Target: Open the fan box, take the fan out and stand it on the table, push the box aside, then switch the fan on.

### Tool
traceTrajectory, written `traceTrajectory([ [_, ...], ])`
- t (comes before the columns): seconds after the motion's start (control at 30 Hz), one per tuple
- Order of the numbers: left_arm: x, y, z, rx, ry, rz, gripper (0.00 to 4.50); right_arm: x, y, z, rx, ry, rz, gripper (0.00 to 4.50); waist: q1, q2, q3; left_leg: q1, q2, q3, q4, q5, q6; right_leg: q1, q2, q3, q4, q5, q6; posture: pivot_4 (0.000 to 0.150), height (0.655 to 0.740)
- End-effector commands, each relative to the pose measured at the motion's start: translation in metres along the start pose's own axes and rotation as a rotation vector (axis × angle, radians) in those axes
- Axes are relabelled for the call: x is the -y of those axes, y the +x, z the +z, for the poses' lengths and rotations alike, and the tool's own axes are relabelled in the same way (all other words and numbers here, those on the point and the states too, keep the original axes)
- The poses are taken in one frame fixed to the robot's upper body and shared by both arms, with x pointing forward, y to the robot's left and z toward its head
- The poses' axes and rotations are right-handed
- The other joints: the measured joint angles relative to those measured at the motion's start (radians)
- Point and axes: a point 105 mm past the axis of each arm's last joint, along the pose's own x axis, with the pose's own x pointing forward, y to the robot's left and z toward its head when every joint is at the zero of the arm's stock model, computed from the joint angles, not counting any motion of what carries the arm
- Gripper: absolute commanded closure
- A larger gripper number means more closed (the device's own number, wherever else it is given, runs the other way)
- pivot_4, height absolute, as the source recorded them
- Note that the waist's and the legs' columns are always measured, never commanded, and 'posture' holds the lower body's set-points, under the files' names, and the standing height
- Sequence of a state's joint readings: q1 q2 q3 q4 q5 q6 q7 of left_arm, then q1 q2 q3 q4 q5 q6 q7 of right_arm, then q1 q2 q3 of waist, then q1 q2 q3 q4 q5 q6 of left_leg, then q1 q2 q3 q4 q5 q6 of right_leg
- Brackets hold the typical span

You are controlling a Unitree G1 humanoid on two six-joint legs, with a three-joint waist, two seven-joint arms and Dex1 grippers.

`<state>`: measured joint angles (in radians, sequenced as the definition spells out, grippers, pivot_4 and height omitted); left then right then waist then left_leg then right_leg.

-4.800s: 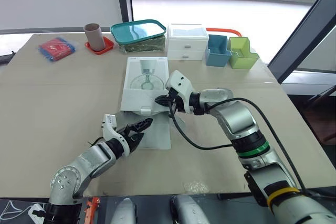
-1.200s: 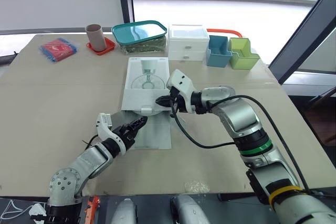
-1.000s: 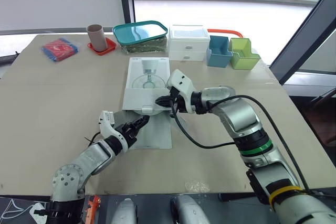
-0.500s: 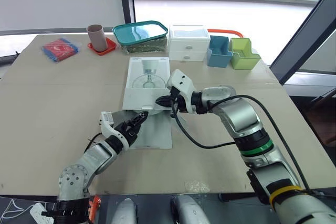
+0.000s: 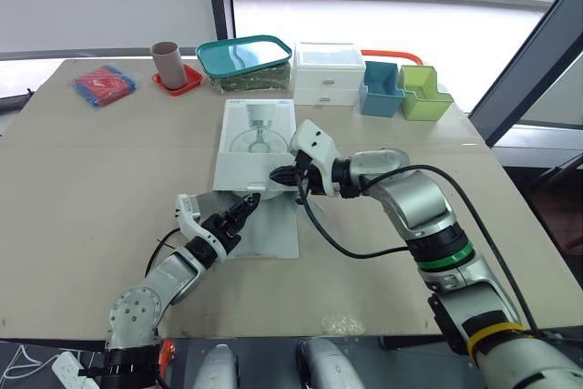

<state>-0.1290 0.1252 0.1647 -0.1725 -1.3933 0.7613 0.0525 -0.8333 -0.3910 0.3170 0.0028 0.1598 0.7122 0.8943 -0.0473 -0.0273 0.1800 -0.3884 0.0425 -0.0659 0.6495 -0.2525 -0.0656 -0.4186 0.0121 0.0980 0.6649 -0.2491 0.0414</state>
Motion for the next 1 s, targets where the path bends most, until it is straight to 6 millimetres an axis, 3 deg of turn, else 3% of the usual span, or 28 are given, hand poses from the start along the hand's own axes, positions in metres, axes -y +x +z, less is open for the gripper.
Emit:
traceTrajectory([
  [0.03,0.005,0.004,0.006,0.043,-0.046,-0.056,0.03,-0.001,-0.002,0.012,0.027,-0.051,0.003,4.5,0.0,0.0,0.0,0.0,0.0,0.0,0.0,0.0,0.0,0.0,0.0,0.0,0.0,0.0,0.0,0.15,0.74],
  [0.77,-0.015,0.013,0.002,0.025,-0.054,0.01,0.03,-0.003,-0.003,0.01,0.022,-0.059,0.006,4.5,0.0,-0.001,0.0,-0.002,0.0,-0.001,0.0,0.0,0.0,-0.001,0.0,0.0,0.0,0.001,-0.001,0.15,0.74],
  [1.0,-0.012,0.014,-0.005,-0.016,-0.057,-0.019,2.05,-0.003,-0.004,0.009,0.019,-0.058,0.007,4.5,0.0,-0.001,0.0,-0.002,0.0,-0.002,0.0,0.0,0.0,-0.001,0.0,0.0,0.0,0.001,0.0,0.15,0.74],
])
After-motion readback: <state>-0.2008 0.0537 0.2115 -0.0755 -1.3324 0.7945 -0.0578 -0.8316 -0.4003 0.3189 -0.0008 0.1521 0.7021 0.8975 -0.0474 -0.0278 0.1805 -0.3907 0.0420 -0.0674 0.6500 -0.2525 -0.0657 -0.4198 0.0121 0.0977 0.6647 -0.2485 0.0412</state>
